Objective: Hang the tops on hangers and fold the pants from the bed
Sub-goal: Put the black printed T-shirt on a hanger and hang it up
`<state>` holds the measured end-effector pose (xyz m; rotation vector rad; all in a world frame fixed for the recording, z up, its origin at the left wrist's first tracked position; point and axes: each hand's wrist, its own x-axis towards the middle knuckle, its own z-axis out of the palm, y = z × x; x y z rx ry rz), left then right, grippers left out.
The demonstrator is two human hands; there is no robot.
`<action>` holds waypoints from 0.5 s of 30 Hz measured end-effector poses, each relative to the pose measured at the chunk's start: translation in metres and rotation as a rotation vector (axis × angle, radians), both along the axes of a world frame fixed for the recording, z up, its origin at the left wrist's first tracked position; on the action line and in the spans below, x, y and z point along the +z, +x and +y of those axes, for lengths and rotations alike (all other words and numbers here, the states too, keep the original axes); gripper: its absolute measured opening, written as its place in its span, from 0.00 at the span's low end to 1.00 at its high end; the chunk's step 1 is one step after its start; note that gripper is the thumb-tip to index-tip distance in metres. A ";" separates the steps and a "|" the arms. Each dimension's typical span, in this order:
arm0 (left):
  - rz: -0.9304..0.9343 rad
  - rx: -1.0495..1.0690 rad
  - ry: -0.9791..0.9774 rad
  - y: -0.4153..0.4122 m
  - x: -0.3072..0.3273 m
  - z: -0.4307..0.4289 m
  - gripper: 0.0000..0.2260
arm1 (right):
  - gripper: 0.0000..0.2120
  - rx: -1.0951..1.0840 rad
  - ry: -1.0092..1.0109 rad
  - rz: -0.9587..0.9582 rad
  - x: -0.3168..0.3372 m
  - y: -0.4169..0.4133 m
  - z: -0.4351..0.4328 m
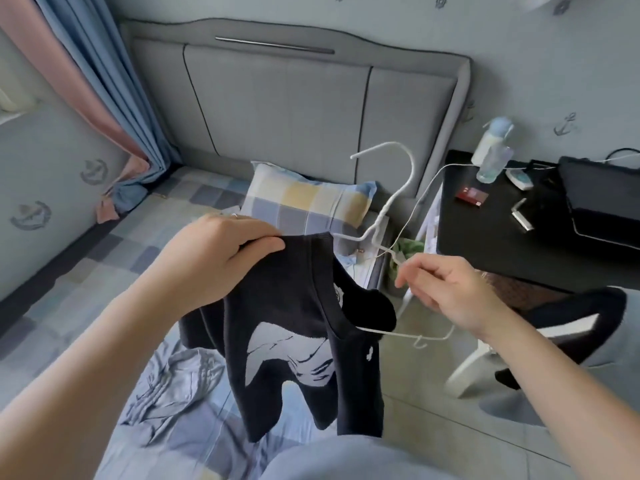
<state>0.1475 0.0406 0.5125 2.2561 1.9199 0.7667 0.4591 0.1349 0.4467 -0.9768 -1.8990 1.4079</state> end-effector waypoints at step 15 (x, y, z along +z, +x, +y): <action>-0.156 -0.022 -0.053 0.060 -0.041 -0.007 0.18 | 0.08 0.000 0.262 -0.102 -0.024 -0.002 -0.021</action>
